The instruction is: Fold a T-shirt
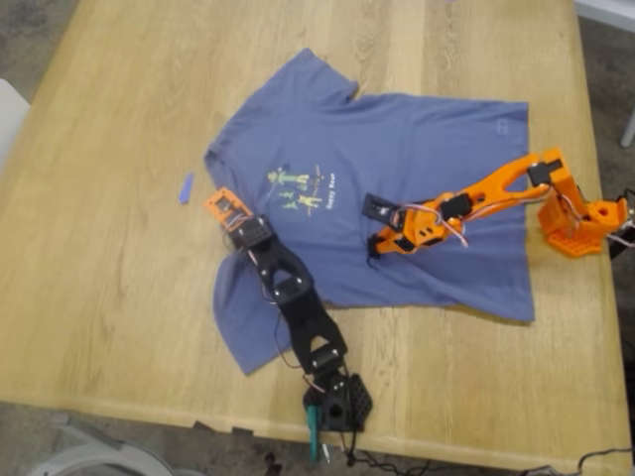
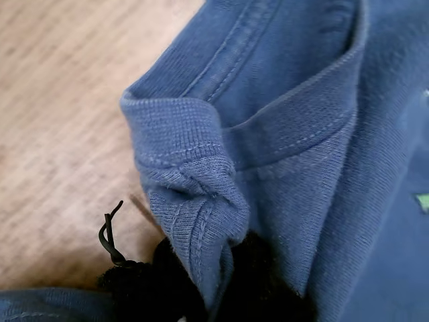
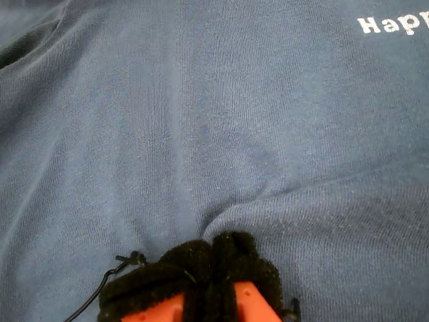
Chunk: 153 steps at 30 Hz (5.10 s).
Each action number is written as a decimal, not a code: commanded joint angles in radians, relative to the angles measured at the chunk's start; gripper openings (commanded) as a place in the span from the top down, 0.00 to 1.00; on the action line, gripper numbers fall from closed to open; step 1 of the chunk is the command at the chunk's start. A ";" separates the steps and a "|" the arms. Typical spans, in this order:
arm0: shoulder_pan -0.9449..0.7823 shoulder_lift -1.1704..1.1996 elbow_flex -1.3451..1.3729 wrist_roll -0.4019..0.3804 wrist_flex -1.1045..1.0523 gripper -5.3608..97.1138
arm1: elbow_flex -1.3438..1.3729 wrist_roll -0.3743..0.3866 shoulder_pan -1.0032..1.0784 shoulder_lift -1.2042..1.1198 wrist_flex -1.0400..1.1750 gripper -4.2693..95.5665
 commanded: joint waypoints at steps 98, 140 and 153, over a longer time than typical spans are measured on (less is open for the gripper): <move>1.109 0.230 -0.183 -0.035 -0.265 0.95 | 0.261 -0.078 0.684 0.577 -0.121 0.96; 1.371 -0.973 -1.694 -0.025 0.232 0.94 | 0.588 -0.084 0.861 0.885 -0.137 0.96; 1.355 -0.963 -1.690 0.092 0.256 0.59 | 0.626 -0.086 0.854 0.919 -0.130 0.96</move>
